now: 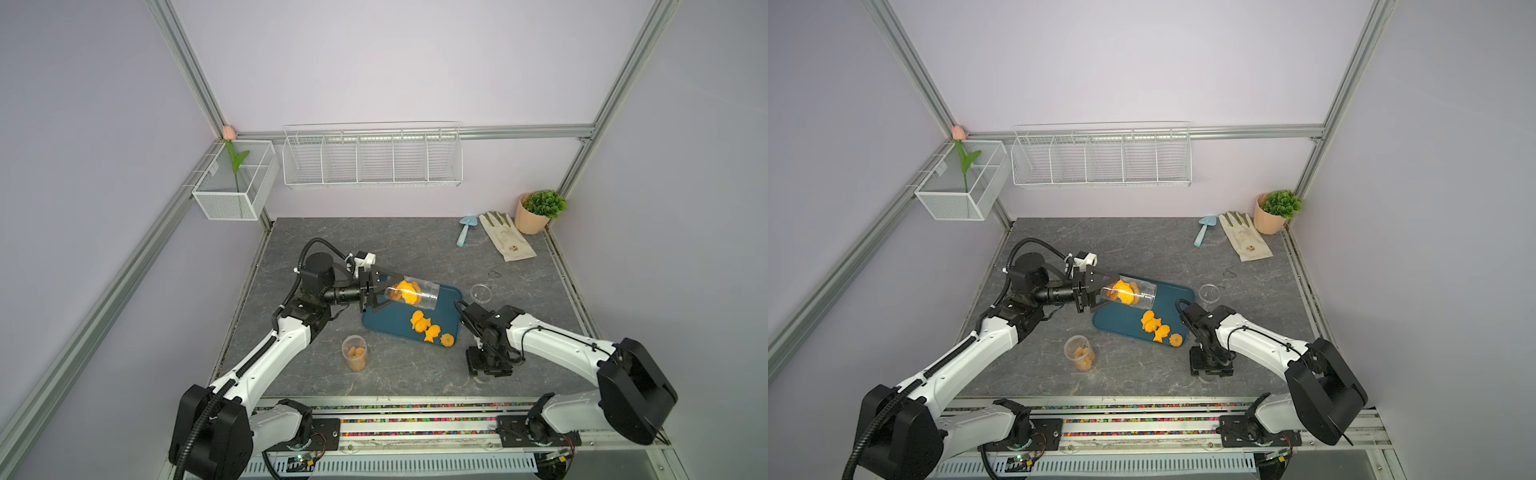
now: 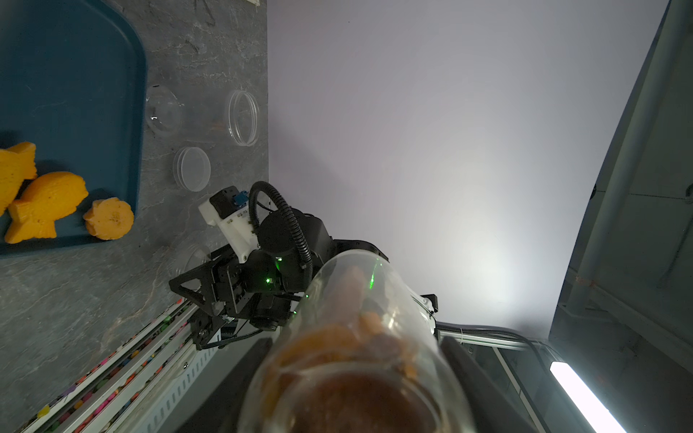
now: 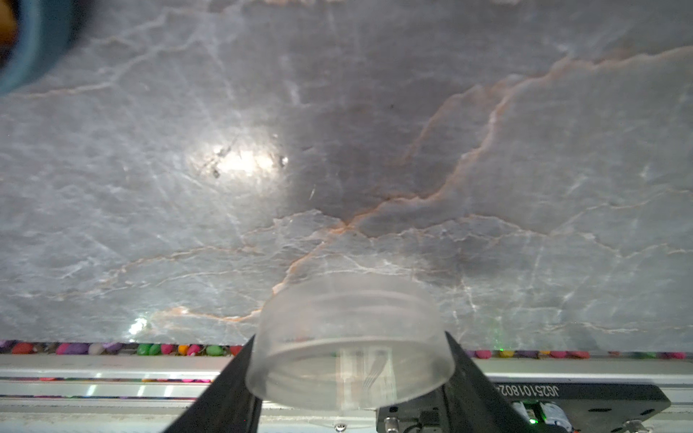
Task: Pour the cookies out of the jar
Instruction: Place the lid at the center of the board.
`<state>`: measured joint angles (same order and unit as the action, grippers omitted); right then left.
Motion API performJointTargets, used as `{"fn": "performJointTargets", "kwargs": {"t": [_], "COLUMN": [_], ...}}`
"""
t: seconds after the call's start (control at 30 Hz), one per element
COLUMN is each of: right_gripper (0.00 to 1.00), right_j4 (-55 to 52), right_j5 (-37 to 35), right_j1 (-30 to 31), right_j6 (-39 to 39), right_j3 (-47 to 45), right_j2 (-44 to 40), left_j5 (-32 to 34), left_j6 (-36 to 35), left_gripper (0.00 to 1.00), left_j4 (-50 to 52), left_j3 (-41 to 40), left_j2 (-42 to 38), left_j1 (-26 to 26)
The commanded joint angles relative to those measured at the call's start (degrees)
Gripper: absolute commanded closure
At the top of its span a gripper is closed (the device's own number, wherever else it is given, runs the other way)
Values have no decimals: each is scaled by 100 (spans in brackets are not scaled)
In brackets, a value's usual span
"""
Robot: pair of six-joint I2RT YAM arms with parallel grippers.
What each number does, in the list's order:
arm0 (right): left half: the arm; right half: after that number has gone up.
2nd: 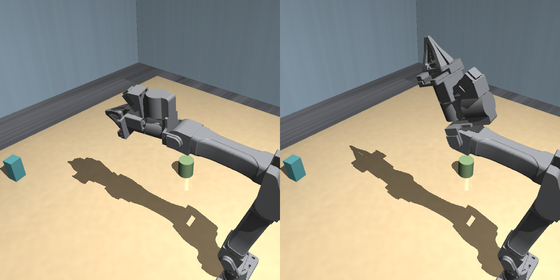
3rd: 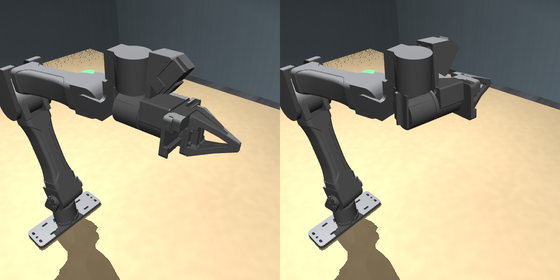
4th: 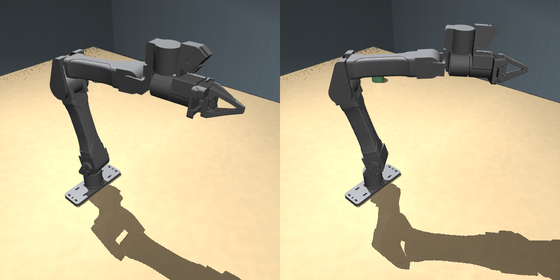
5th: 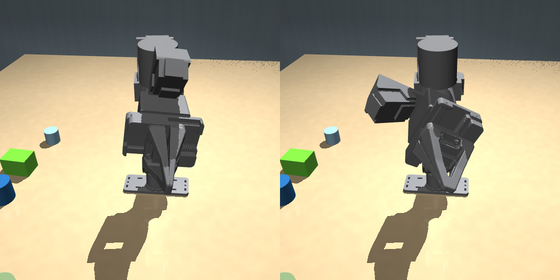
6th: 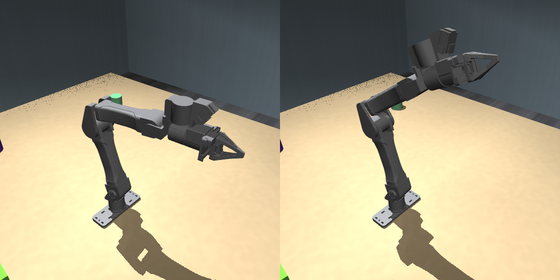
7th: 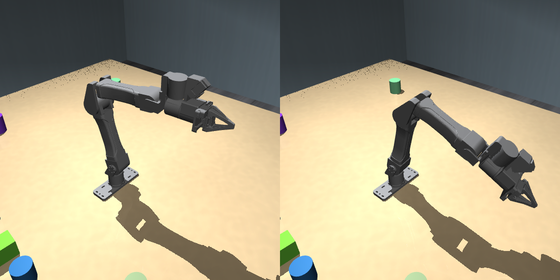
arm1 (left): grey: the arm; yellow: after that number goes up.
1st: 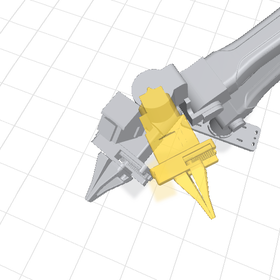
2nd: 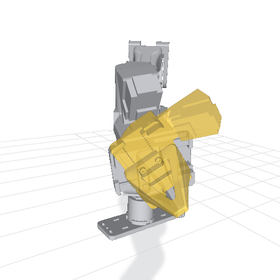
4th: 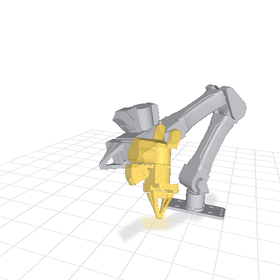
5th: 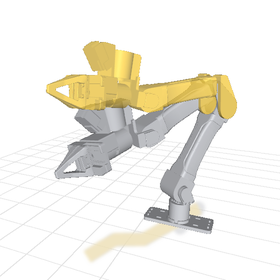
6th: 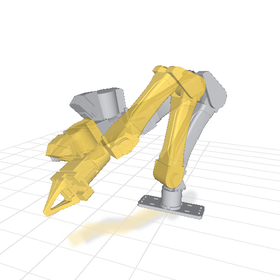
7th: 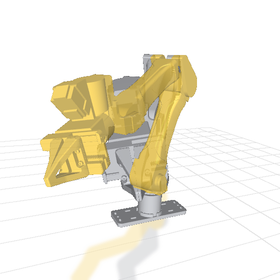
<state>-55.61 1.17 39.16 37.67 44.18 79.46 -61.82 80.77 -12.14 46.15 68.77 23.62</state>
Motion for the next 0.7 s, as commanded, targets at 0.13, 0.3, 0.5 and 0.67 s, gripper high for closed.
{"fn": "performJointTargets", "kwargs": {"t": [0.13, 0.3, 0.5, 0.67], "right_gripper": [21, 12, 12, 11], "right_j4": [-128, -165, -645, -1167], "right_j5": [59, 43, -295, -502], "right_j1": [47, 57, 78, 82], "right_j6": [62, 87, 197, 130], "right_j3": [-86, -69, 351, 920], "right_j2": [-63, -203, -1021, -1749], "left_j5": [-168, -194, -315, -663], "left_j6": [-57, -69, -246, -512], "left_gripper": [35, 35, 35, 35], "left_j4": [-277, -345, -290, -352], "left_j3": [-55, -102, -52, 51], "left_j2": [121, 160, 288, 623], "left_j1": [-38, -41, -96, -196]}}
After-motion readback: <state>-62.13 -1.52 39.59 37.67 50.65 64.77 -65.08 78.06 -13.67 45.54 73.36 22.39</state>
